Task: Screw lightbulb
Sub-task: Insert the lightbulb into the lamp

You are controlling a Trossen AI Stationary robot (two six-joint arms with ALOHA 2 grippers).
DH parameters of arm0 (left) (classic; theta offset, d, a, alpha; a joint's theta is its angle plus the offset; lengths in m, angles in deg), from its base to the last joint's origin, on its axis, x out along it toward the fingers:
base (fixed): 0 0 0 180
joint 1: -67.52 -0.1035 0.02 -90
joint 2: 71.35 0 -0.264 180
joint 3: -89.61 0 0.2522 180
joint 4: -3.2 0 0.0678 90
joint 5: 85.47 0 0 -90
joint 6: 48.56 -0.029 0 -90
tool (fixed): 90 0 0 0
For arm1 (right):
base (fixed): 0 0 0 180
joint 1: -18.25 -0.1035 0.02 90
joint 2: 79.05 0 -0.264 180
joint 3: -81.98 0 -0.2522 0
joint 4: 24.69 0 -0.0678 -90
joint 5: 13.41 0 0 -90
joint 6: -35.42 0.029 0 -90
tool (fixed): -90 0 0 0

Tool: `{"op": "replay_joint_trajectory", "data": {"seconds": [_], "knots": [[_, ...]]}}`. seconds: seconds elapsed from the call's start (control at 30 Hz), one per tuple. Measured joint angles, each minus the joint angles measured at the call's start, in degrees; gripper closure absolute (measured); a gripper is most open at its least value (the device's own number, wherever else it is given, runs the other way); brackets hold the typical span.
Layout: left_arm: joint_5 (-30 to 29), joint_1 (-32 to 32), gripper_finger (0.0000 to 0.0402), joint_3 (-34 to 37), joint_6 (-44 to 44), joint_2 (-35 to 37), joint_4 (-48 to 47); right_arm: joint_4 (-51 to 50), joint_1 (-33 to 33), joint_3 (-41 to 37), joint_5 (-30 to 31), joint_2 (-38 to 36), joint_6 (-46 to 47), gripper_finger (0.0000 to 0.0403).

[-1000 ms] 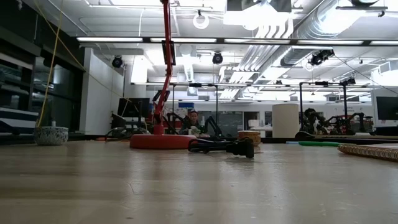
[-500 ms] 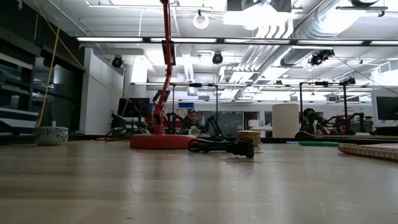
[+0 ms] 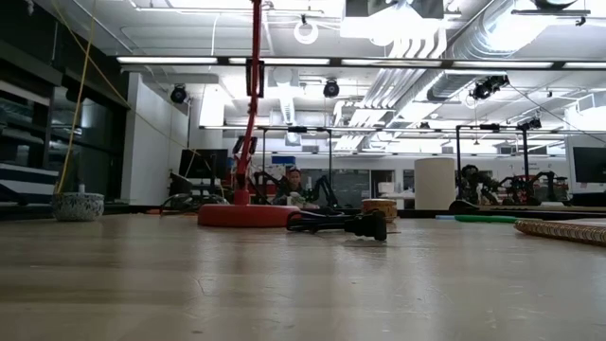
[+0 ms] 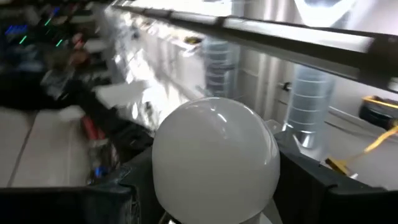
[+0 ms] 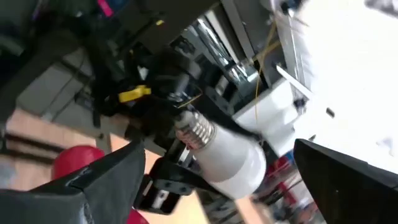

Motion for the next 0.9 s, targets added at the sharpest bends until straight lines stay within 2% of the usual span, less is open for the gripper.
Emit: {"op": "replay_joint_trajectory", "data": {"seconds": [0.13,0.27,0.43,0.63,0.77,0.9], "knots": [[4.26,-0.14,0.0177,-1.19,3.40,-0.06,-4.35,-2.25,-0.96,0.00,-0.03,0.04,-4.11,0.0005],[6.01,-0.98,0.0177,-3.71,4.64,-0.26,-4.14,-1.98,0.63,0.00,-0.84,0.06,-6.91,0.0005],[6.58,-2.26,0.0177,-8.03,3.48,-0.28,-7.93,-1.54,4.32,0.00,-7.31,0.06,-7.46,0.0021],[9.40,-3.50,0.0178,-12.88,-2.11,-0.29,-19.64,4.48,6.82,0.00,-13.79,0.79,-11.47,0.0046],[9.93,-3.54,0.0178,-14.21,-3.10,-0.34,-23.92,3.74,7.53,0.00,-15.89,1.33,-12.18,0.0050],[12.02,-3.92,0.0178,-14.21,-1.41,-0.36,-26.11,4.04,8.24,0.00,-15.82,2.56,-16.71,0.0051]]}}
